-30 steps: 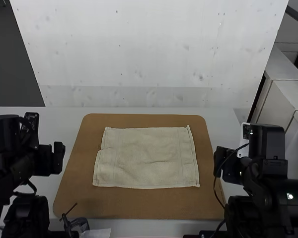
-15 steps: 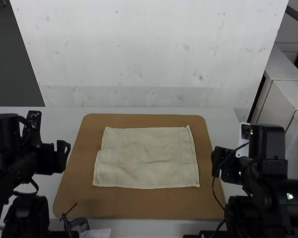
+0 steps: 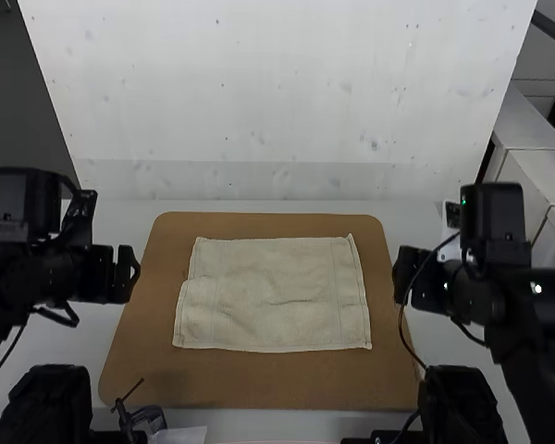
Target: Fold the towel.
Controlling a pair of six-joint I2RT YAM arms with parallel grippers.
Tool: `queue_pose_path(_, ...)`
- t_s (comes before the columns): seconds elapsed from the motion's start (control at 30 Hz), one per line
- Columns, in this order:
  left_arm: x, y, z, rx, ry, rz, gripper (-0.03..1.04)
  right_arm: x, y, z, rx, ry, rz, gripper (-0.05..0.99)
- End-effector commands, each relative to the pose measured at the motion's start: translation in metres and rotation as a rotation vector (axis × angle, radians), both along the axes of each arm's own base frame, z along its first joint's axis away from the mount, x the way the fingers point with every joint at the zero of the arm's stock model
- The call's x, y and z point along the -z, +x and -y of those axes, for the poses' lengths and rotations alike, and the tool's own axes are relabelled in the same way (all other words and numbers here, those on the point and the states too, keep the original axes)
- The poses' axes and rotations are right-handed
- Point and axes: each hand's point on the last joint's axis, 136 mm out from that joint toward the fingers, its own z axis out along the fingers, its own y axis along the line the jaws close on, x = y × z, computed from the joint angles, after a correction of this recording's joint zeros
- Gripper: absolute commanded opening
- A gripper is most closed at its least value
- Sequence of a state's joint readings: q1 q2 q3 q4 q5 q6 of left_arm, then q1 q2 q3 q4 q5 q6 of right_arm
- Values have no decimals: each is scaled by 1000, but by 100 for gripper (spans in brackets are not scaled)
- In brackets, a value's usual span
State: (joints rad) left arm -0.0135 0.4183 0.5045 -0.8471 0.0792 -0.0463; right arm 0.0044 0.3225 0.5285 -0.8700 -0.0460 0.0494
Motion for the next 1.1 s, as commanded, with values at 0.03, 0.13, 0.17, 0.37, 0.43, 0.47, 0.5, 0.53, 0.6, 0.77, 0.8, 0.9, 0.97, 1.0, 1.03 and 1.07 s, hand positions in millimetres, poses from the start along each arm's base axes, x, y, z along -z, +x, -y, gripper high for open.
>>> queue_pose_path(0.03, -2, 30, -1, -10, 4, -96, 98, 8, 27, -5, -1, 40, -123, 96)
queue_pose_path(0.13, 9, 53, 2, -4, 4, -174, 98, 24, 51, -11, -1, 69, -233, 96)
queue_pose_path(0.17, 11, 61, 3, -2, 4, -185, 98, 28, 60, -12, 0, 71, -246, 96)
queue_pose_path(0.37, 41, 101, 9, -22, 28, -305, 97, 53, 108, -22, -17, 74, -328, 96)
queue_pose_path(0.43, 52, 111, 12, -29, 43, -346, 97, 59, 123, -28, -31, 65, -341, 95)
queue_pose_path(0.47, 56, 115, 13, -34, 40, -366, 98, 62, 130, -29, -32, 61, -348, 95)
queue_pose_path(0.5, 58, 120, 14, -45, 32, -378, 98, 67, 138, -31, -36, 59, -359, 95)
queue_pose_path(0.53, 58, 123, 15, -46, 30, -381, 98, 71, 146, -34, -44, 56, -367, 95)
queue_pose_path(0.6, 60, 129, 17, -45, 32, -388, 98, 83, 161, -39, -43, 46, -390, 95)
queue_pose_path(0.77, 59, 140, 17, -47, 34, -380, 97, 115, 199, -45, -36, -4, -456, 93)
queue_pose_path(0.8, 59, 141, 18, -44, 34, -376, 97, 120, 207, -46, -34, -17, -458, 93)
queue_pose_path(0.9, 59, 143, 21, -40, 34, -368, 97, 134, 230, -48, -25, -49, -469, 93)
queue_pose_path(0.97, 59, 143, 22, -42, 31, -368, 97, 143, 241, -50, -26, -49, -478, 93)
queue_pose_path(1.0, 59, 144, 23, -40, 31, -365, 97, 147, 246, -51, -26, -50, -481, 93)
queue_pose_path(1.03, 59, 144, 23, -37, 32, -365, 97, 150, 251, -51, -25, -49, -483, 93)
queue_pose_path(1.07, 59, 144, 23, -37, 31, -362, 97, 154, 256, -52, -22, -47, -483, 93)
